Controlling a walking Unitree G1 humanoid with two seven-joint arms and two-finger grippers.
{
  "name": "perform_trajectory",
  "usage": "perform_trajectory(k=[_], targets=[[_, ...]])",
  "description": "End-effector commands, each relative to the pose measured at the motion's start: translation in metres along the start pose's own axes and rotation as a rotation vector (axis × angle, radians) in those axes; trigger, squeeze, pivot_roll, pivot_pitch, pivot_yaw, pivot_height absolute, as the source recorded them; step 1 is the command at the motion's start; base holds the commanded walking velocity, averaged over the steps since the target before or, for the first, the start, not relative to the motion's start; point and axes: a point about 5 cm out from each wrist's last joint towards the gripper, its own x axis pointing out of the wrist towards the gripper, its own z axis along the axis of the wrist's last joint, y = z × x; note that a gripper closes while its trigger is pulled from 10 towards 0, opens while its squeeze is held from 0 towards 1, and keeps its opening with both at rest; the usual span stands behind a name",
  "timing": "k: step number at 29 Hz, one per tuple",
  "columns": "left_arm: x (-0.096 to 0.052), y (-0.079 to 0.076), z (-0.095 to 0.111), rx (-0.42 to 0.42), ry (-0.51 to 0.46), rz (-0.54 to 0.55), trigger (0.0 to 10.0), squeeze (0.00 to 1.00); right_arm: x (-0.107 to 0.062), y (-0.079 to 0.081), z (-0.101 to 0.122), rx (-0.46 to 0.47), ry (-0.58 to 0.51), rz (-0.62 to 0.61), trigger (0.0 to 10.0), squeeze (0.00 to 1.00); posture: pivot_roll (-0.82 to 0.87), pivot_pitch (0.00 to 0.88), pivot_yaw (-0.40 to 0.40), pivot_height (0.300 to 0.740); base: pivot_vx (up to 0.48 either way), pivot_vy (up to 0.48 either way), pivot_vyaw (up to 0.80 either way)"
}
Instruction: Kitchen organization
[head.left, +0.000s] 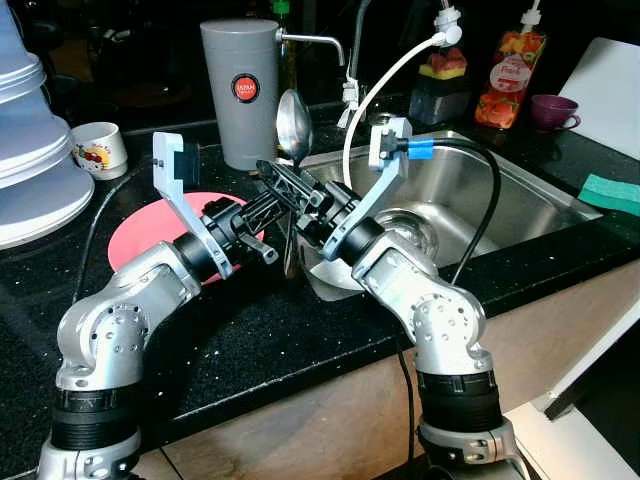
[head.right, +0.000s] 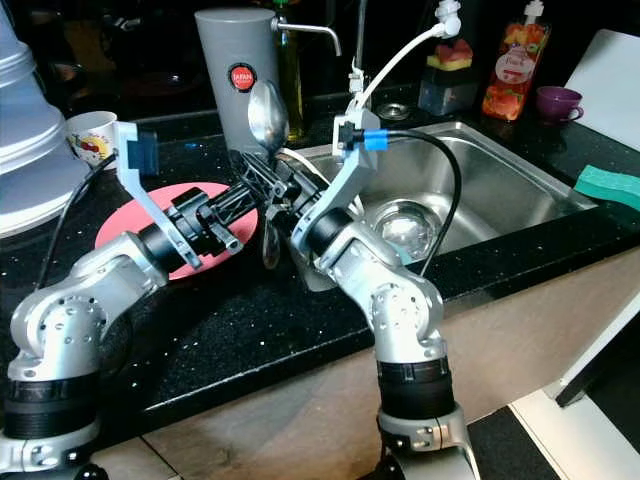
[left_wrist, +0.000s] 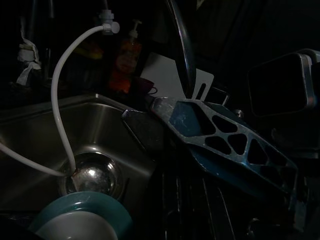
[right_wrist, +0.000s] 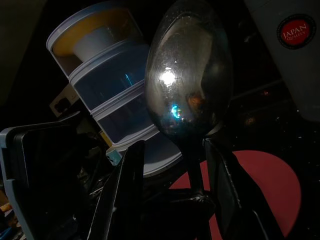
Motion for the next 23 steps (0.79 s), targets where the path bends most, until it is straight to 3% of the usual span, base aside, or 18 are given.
perform_trajectory(k=[1,6,7,8,9,10,18,19,23], targets=[[-0.001,0.002,-0.001,0.004,0.014,0.018,0.0,0.00,0.004,-0.003,0.006,-0.006,-0.041,-0.040,0.0,0.00,-0.03,0.051,0.047,0.740,0.000,0.000,0.00],[-0.002,0.002,-0.003,0.012,0.030,0.017,0.0,0.00,0.006,-0.009,0.011,-0.005,-0.073,-0.071,0.0,0.00,-0.03,0.051,0.044,0.740,0.000,0.000,0.00],[-0.002,0.002,-0.004,0.022,0.041,0.018,7.5,0.00,0.007,-0.010,0.013,-0.006,-0.080,-0.079,0.0,0.00,-0.03,0.051,0.044,0.740,0.000,0.000,0.00],[-0.002,0.001,-0.005,0.025,0.045,0.020,10.0,0.09,0.007,-0.012,0.014,-0.007,-0.087,-0.086,0.0,0.00,-0.03,0.051,0.044,0.740,0.000,0.000,0.00],[-0.002,0.001,-0.005,0.026,0.045,0.021,10.0,0.09,0.008,-0.012,0.015,-0.007,-0.090,-0.090,0.0,0.00,-0.03,0.051,0.044,0.740,0.000,0.000,0.00],[-0.001,0.001,-0.006,0.021,0.047,0.021,10.0,1.00,0.008,-0.013,0.016,-0.009,-0.095,-0.093,0.0,0.00,-0.03,0.051,0.044,0.740,0.000,0.000,0.00],[-0.001,0.001,-0.006,0.016,0.046,0.021,10.0,1.00,0.008,-0.014,0.017,-0.010,-0.097,-0.094,0.0,0.00,-0.03,0.051,0.044,0.740,0.000,0.000,0.00],[-0.002,0.001,-0.008,0.024,0.062,0.015,10.0,0.00,0.009,-0.015,0.020,-0.015,-0.106,-0.099,0.0,0.00,-0.03,0.047,0.045,0.740,0.000,0.000,0.00],[-0.001,0.000,-0.009,0.037,0.082,0.013,10.0,0.00,0.009,-0.018,0.024,-0.020,-0.120,-0.106,0.0,0.00,-0.03,0.047,0.045,0.740,0.000,0.000,0.00]])
